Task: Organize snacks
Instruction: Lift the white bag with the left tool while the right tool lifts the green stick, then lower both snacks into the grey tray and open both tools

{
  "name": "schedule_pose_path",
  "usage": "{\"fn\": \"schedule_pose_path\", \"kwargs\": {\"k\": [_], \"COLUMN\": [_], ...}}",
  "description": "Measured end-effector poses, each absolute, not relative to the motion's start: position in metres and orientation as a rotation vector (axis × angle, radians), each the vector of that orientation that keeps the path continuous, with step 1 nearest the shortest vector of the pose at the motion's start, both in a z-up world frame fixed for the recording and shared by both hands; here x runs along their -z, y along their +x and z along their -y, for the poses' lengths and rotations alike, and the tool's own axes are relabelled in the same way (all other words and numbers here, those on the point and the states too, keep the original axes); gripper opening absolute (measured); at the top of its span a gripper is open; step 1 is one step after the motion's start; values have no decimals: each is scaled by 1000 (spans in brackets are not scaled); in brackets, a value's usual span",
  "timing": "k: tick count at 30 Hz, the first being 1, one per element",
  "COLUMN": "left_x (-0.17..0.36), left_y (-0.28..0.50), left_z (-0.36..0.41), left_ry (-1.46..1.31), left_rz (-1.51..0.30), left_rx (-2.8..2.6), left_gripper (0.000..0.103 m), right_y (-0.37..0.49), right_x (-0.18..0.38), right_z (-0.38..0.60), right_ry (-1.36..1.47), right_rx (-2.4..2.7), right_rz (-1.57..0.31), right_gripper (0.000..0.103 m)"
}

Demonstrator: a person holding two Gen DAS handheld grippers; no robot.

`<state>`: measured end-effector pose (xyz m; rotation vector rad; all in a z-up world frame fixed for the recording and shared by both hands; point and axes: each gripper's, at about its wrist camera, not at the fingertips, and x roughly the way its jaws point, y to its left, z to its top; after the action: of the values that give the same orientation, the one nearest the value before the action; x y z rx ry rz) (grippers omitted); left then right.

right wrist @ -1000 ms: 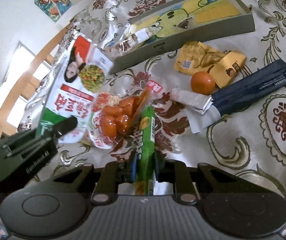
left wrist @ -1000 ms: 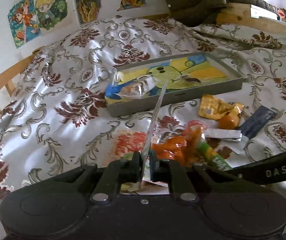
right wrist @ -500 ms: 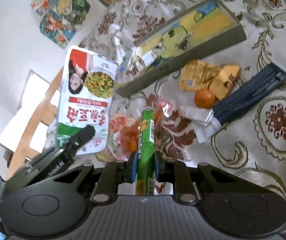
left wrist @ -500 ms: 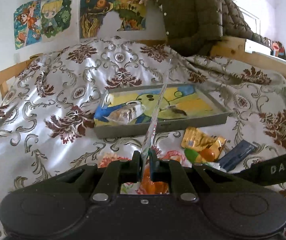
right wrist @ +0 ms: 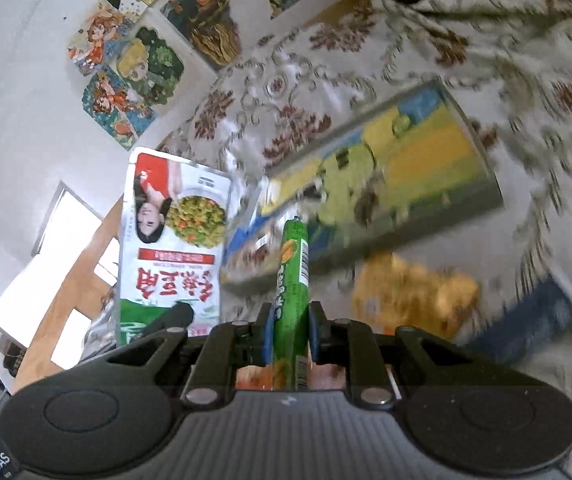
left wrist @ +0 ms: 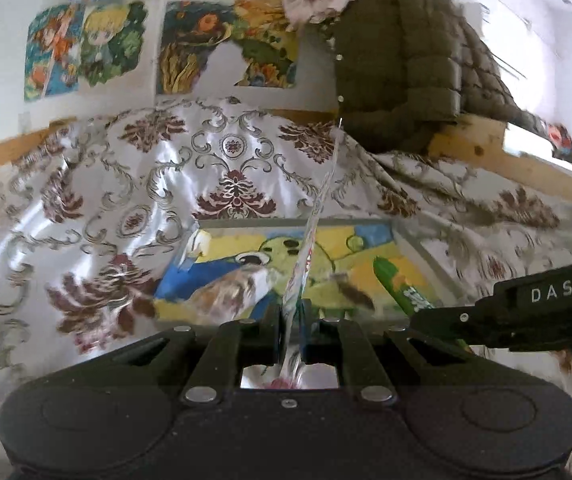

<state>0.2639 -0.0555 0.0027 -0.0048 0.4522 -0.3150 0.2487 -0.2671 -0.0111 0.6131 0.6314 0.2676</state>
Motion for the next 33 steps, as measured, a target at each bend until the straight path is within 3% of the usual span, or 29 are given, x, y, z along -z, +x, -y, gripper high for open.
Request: {"fn": "schedule_pose_path", "kwargs": {"k": [14, 27, 33], "left_x": [33, 45, 47], "left_y": [362, 375, 374], "left_z": [66, 53, 51], "left_ry": [-201, -282, -277], "left_rz": [-531, -590, -659], "left_rx": [310, 283, 231], "left_gripper": [8, 10, 24], "right_y": [367, 378, 371], "right_x": [39, 61, 50], "right_z": [277, 259, 258], "right_ry": [641, 566, 544], "right_rx": [-169, -131, -138], "right_rz": [-597, -653, -627], "right_gripper": [20, 22, 30]}}
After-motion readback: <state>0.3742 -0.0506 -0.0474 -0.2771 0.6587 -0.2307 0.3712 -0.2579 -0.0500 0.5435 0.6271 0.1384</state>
